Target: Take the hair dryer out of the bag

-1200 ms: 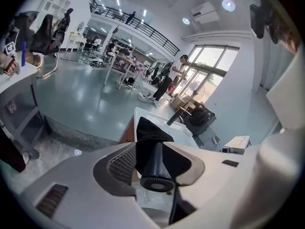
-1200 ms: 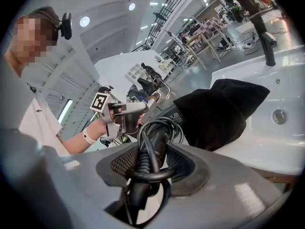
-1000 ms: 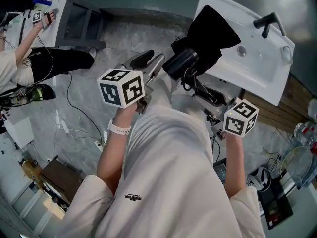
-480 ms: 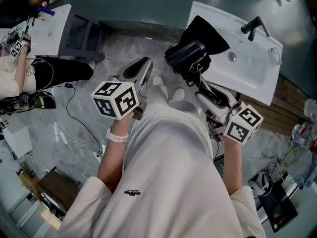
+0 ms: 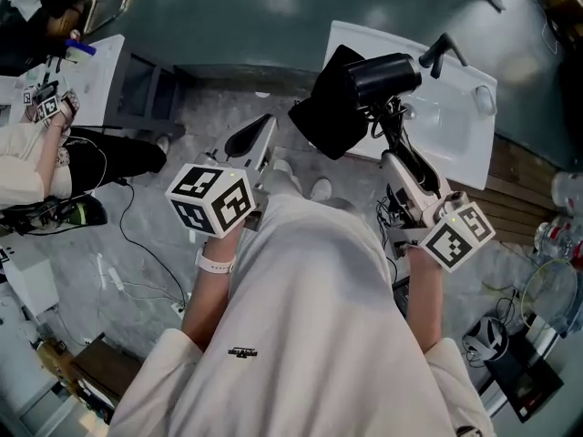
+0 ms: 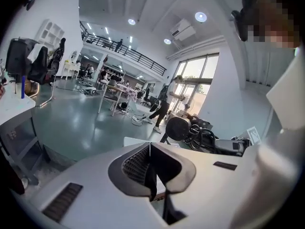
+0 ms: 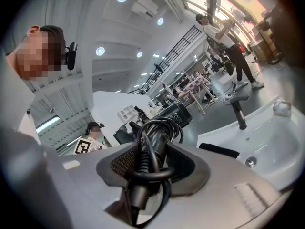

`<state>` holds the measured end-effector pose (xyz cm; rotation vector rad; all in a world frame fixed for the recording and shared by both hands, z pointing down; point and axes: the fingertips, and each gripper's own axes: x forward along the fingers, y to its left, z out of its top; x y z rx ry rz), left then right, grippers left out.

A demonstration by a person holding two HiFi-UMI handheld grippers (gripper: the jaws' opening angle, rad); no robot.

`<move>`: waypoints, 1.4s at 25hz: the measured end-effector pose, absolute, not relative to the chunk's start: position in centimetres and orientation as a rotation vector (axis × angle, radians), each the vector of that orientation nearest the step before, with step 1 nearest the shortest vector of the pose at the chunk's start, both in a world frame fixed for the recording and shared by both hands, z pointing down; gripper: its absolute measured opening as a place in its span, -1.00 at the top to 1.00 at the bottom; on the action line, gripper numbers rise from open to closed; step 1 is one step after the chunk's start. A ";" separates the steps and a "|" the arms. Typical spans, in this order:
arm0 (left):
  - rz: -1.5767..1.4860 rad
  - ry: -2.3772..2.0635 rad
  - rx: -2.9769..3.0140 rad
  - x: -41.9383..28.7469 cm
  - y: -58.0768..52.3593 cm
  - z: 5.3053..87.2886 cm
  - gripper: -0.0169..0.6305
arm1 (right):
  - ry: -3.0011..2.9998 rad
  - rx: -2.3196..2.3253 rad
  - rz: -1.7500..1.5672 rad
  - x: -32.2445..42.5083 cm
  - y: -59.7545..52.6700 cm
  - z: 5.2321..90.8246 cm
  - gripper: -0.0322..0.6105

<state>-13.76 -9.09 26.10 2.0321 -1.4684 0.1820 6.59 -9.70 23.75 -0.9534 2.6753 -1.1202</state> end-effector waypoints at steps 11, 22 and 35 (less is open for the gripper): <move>0.177 -1.430 2.169 -10.3 -9.2 23.1 0.92 | 2.574 -1.125 -0.991 10.9 -10.4 21.7 0.29; 0.214 -1.373 2.224 -7.6 -9.4 23.6 0.92 | 2.496 -1.173 -1.018 13.2 -10.4 22.7 0.29; 0.258 -1.327 2.199 -7.2 -9.2 25.0 0.92 | 2.504 -1.135 -1.066 12.3 -10.4 22.8 0.29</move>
